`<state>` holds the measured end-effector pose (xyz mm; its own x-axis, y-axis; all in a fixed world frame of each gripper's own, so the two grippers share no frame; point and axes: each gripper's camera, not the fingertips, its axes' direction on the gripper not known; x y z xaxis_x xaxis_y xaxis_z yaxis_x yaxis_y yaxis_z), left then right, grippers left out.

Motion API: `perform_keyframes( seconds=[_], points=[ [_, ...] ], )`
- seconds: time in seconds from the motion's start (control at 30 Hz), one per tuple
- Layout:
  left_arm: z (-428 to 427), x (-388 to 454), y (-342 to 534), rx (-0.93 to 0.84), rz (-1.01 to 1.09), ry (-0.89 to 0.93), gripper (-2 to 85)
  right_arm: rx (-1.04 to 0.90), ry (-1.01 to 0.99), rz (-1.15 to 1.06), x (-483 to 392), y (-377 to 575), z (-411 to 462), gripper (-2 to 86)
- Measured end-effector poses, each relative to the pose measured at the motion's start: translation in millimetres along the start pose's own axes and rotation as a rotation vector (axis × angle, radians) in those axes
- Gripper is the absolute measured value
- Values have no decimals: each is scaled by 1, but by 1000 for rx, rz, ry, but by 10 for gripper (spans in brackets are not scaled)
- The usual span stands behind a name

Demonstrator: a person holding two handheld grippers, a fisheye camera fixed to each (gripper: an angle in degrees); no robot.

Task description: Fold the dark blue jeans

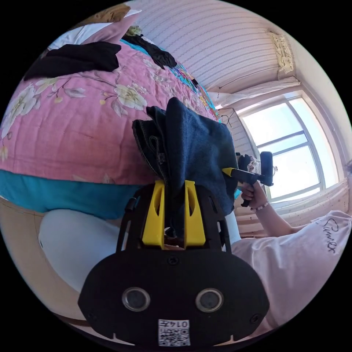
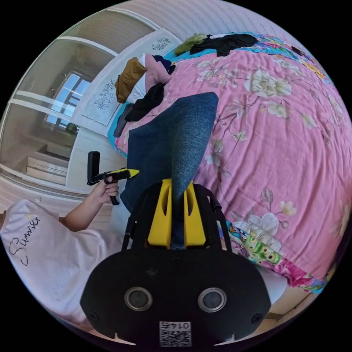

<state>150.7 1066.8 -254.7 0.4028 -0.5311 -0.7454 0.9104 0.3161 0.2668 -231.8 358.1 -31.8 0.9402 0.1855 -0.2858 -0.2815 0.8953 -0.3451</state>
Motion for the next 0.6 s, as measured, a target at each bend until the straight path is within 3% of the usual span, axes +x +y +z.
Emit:
perform_keyframes(
  seconds=[0.17,0.33,0.47,0.6],
  points=[
    [23,64,0,23,106,16,79,63,-11,-55,-20,24,-52,35],
    [114,174,-31,-34,295,173,79,163,80,-36,-13,68,-151,37],
    [236,347,-63,-129,571,343,81,286,346,69,-1,132,-290,46],
    [378,493,-87,-152,640,345,98,359,494,268,29,181,-404,74]
  ],
)
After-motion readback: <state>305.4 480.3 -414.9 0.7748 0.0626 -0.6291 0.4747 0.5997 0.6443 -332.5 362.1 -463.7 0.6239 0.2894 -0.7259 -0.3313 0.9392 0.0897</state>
